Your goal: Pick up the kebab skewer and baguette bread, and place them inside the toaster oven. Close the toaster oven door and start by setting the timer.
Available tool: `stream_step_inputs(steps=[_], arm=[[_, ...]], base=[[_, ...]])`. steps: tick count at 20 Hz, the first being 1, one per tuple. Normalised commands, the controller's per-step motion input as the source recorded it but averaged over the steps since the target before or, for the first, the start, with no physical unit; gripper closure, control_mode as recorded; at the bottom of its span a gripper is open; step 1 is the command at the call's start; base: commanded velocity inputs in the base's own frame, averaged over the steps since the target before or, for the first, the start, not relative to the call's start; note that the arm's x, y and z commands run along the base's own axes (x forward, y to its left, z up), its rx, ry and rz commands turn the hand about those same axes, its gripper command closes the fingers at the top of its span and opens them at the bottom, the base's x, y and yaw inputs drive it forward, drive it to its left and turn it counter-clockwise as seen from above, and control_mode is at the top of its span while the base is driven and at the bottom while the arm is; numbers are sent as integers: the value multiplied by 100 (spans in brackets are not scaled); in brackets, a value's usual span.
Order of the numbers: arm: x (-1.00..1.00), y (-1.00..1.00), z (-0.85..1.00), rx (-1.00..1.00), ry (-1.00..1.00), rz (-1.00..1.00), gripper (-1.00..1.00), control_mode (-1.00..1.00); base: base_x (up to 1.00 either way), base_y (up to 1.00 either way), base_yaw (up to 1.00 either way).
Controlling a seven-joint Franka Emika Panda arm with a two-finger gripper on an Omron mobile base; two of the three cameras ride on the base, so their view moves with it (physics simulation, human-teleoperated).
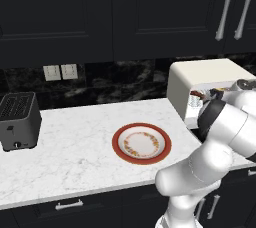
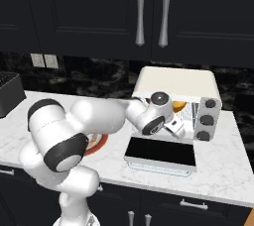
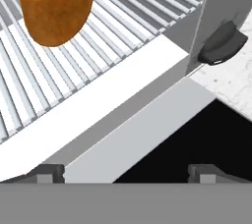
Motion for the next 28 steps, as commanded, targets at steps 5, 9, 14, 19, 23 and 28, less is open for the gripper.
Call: stream_step_inputs(steps=[5,9,14,19,23,28], arm=[[-96,-17,11,0,-7,0,-100,-100],[-100,1,0,0,-3,3,-100,-100],[-74,0,1,-9,-1,11,-100,-100],[-26,2,-1,-13,4,13,-100,-100],[-11,1,-26,-16,11,13,-100,-100],[-1,0,-52,-8,9,16,-100,-100]], base=[[0,0,0],[0,0,0],[0,0,0],[0,0,0],[0,0,0],[0,0,0]])
